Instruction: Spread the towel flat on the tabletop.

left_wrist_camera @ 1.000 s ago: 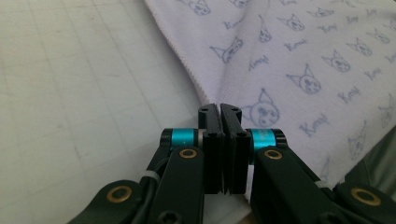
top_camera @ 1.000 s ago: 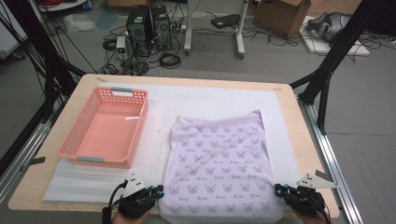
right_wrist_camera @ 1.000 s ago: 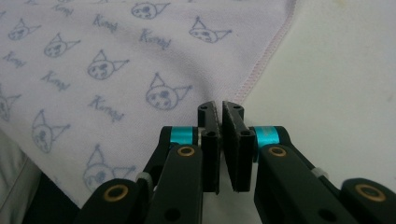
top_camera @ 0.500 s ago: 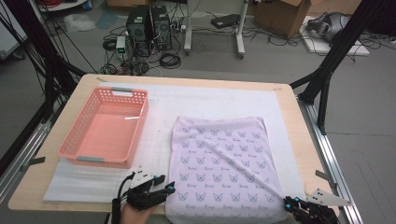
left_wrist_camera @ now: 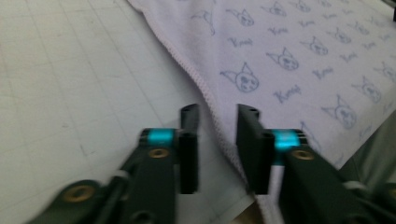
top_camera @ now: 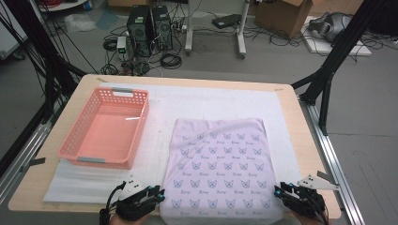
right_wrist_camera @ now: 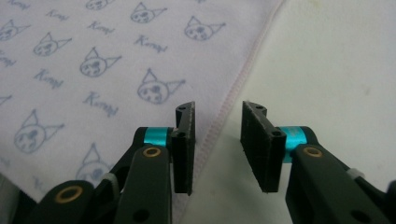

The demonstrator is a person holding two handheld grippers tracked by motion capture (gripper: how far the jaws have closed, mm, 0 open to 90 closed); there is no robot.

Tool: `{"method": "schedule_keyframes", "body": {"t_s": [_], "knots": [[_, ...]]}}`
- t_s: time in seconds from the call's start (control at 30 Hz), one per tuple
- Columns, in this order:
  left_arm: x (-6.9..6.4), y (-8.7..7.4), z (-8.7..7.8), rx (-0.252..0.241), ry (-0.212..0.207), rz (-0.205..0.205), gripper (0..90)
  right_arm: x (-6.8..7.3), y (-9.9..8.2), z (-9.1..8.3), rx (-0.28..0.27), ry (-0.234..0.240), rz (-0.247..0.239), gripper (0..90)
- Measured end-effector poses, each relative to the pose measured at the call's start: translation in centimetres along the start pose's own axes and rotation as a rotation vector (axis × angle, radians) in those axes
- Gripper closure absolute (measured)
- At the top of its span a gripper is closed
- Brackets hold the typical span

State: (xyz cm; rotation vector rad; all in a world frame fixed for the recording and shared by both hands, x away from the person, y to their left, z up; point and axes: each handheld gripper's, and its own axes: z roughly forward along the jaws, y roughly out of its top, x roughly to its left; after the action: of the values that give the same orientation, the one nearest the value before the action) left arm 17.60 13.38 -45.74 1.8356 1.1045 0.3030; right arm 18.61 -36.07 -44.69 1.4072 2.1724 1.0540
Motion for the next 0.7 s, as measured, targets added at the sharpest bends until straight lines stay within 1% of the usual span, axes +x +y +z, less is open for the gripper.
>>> {"method": "schedule_keyframes", "body": {"t_s": [0.03,0.07,0.1,0.13,0.2,0.27,0.3,0.33,0.37,0.4,0.43,0.47,0.5,0.53,0.57,0.6,0.63,0.67,0.7], "knots": [[-0.1,0.0,0.1,-0.003,-0.004,0.004,58.8,0.2,0.0,0.1,0.007,-0.006,-0.013,77.2],[-0.1,0.1,0.1,-0.008,-0.001,0.006,57.7,0.3,0.0,0.1,0.012,0.002,-0.03,86.9],[0.0,0.2,0.1,-0.016,-0.004,0.002,54.6,0.4,0.1,-0.1,0.021,0.014,-0.04,87.9],[0.1,0.3,0.1,-0.023,-0.008,-0.003,53.1,0.5,0.0,-0.3,0.032,-0.001,-0.059,88.5],[0.1,0.6,0.2,-0.044,-0.008,-0.011,50.8,0.5,-0.4,-1.1,0.049,-0.015,-0.067,88.8],[0.1,0.8,0.3,-0.051,-0.016,-0.012,50.7,0.4,-1.1,-2.0,0.058,-0.031,-0.068,88.7],[0.1,0.9,0.4,-0.052,-0.027,-0.008,50.8,0.2,-1.3,-2.3,0.061,-0.025,-0.062,87.6],[-0.1,0.9,0.6,-0.045,-0.044,0.002,53.1,0.1,-1.4,-2.4,0.058,-0.015,-0.055,83.7],[-0.3,0.9,0.9,-0.038,-0.057,0.012,56.3,0.2,-1.4,-2.5,0.047,-0.01,-0.056,72.2],[-0.5,0.9,1.2,-0.026,-0.067,0.02,56.4,0.3,-1.3,-2.5,0.034,-0.014,-0.05,68.6],[-0.8,0.9,1.6,-0.009,-0.077,0.031,56.8,0.3,-1.2,-2.5,0.019,-0.004,-0.047,67.8],[-1.2,0.7,2.0,0.01,-0.075,0.046,59.7,0.3,-1.1,-2.6,0.01,-0.005,-0.043,66.5],[-1.6,0.6,2.2,0.009,-0.061,0.071,65.0,0.4,-1.0,-2.5,0.0,-0.004,-0.038,66.3],[-1.8,0.6,2.2,0.012,-0.023,0.097,73.7,0.5,-0.9,-2.5,-0.01,-0.004,-0.033,65.7],[-1.8,0.8,2.2,0.027,-0.014,0.097,87.0,0.5,-0.7,-2.3,-0.014,-0.01,-0.028,65.9],[-1.7,0.9,2.1,0.038,-0.014,0.085,88.1,0.5,-0.7,-2.2,-0.013,-0.015,-0.022,66.4],[-1.7,0.9,1.9,0.044,-0.01,0.086,88.6,0.4,-0.6,-1.9,-0.015,-0.016,-0.011,66.7],[-1.5,0.8,1.5,0.046,-0.008,0.079,88.8,0.3,-0.5,-1.6,-0.013,-0.025,-0.012,67.3],[-1.3,0.6,1.1,0.051,-0.009,0.067,88.9,0.3,-0.4,-1.4,-0.011,-0.026,0.001,68.1]]}}
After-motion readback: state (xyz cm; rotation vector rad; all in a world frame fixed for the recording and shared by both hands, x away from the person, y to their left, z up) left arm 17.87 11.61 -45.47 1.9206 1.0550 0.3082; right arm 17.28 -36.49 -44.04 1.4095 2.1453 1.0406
